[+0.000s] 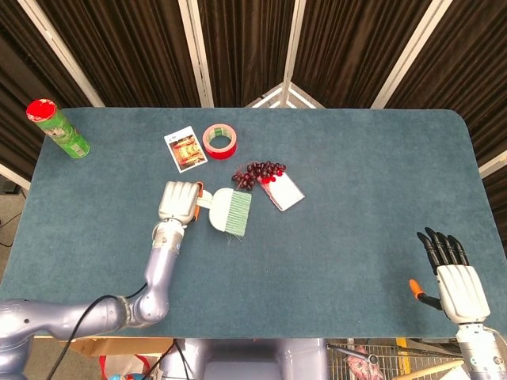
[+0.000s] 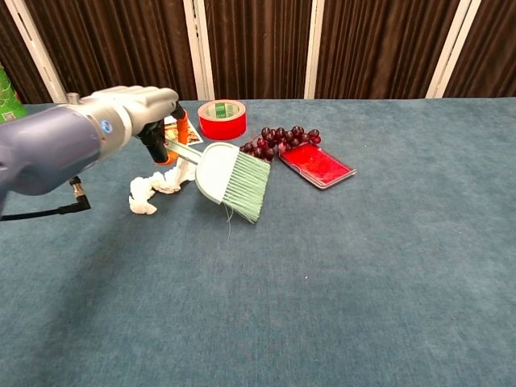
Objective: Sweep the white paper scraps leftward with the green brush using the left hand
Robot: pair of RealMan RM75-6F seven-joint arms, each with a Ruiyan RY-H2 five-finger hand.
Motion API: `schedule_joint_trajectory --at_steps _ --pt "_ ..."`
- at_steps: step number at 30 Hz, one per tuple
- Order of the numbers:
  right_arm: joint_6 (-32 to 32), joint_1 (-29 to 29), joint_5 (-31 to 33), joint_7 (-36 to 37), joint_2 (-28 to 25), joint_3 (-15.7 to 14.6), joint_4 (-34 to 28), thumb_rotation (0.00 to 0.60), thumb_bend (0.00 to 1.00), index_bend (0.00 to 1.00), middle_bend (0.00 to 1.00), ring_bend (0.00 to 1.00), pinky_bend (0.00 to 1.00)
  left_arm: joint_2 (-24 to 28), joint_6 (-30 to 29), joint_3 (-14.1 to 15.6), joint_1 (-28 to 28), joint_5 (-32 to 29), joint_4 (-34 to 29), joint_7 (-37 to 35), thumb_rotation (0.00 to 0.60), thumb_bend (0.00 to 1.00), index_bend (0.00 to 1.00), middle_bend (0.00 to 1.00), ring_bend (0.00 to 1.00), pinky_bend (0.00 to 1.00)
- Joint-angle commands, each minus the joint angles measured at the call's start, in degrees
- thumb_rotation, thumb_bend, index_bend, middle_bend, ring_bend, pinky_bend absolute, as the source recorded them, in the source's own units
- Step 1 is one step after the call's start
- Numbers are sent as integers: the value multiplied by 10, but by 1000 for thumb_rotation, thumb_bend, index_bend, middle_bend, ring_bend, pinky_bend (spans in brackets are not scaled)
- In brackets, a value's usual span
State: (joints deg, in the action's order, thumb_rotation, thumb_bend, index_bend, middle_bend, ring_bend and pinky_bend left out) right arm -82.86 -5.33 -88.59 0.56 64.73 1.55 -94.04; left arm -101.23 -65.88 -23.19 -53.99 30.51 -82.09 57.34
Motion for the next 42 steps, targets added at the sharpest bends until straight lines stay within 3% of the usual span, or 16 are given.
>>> schedule_joint_trajectory --at_steps 1,8,18,23,27,33,38,42 --pt "3 -1 2 0 0 -1 0 600 322 0 0 0 1 -31 30 -5 -24 -28 62 -12 600 732 757 1000 1000 1000" --pt "2 1 4 -1 -2 -1 -3 600 322 0 0 0 2 3 30 27 3 -39 80 -17 600 732 759 1000 1000 1000" --pt "-6 4 -6 -11 -2 -4 -6 600 322 0 0 0 2 168 3 70 93 -39 14 -43 600 735 765 1000 1000 1000" --pt "-8 4 -9 -14 -1 -4 -7 600 322 0 0 0 1 238 3 66 128 -43 -4 -81 600 735 767 1000 1000 1000" --pt "-8 3 -11 -18 1 -4 -7 600 322 0 0 0 1 270 5 48 138 -12 -38 -136 600 735 768 1000 1000 1000" --pt "-6 1 -11 -21 3 -3 -6 600 322 0 0 0 1 258 0 28 119 34 -91 -177 600 735 767 1000 1000 1000" --pt "-4 1 -6 -16 3 -2 -4 600 322 0 0 0 2 200 2 22 78 39 -100 -170 600 735 767 1000 1000 1000" --pt "-3 0 -2 -10 2 0 -2 600 322 0 0 0 1 136 4 35 38 22 -75 -132 600 735 767 1000 1000 1000"
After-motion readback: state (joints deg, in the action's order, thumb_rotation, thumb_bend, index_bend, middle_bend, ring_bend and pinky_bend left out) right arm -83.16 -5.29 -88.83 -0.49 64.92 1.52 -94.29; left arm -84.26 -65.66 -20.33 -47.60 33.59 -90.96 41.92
